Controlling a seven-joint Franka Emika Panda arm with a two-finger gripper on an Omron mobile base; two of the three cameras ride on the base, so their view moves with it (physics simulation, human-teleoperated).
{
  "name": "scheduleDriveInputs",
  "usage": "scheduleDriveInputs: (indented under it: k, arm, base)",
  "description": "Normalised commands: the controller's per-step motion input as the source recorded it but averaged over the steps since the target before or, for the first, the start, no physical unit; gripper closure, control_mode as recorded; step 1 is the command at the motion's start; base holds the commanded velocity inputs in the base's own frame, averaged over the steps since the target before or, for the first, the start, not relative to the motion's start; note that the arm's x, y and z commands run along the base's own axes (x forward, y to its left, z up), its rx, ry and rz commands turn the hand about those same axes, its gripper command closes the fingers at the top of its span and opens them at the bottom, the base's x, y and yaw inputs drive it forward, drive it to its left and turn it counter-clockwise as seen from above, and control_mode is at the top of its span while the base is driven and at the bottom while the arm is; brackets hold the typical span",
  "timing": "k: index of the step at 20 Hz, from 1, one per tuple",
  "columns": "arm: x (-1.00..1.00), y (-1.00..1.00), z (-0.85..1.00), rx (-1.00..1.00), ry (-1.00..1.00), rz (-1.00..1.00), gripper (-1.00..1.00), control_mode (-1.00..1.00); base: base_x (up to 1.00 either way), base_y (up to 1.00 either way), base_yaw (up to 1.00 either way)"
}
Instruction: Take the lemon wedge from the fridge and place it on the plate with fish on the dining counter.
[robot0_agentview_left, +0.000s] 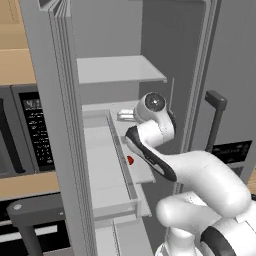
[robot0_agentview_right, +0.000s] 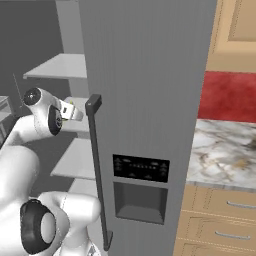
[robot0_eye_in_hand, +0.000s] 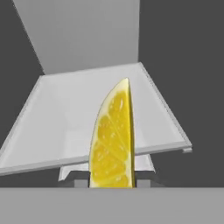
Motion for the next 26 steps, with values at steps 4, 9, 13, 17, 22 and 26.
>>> scheduleDriveInputs:
  k: [4, 9, 13, 17, 22, 26]
  arm:
    - [-0.75, -0.34, 0.19, 0.0, -0.36, -0.01, 1.0, 1.0]
    - [0.0, 0.0, 0.0, 0.0, 0.0, 0.0, 1.0, 1.0]
    - [0.0, 0.0, 0.0, 0.0, 0.0, 0.0, 1.0, 1.0]
    - [0.0, 0.0, 0.0, 0.0, 0.0, 0.0, 1.0, 1.0]
    - [0.0, 0.0, 0.0, 0.0, 0.0, 0.0, 1.0, 1.0]
    - [0.0, 0.0, 0.0, 0.0, 0.0, 0.0, 1.0, 1.0]
  base:
    - [-0.25, -0.12, 0.0]
    - [-1.0, -0.35, 0.06]
    - [-1.0, -0.29, 0.3]
    - [-1.0, -0.4, 0.53]
    - [-0.96, -0.2, 0.6]
    - [-0.72, -0.02, 0.63]
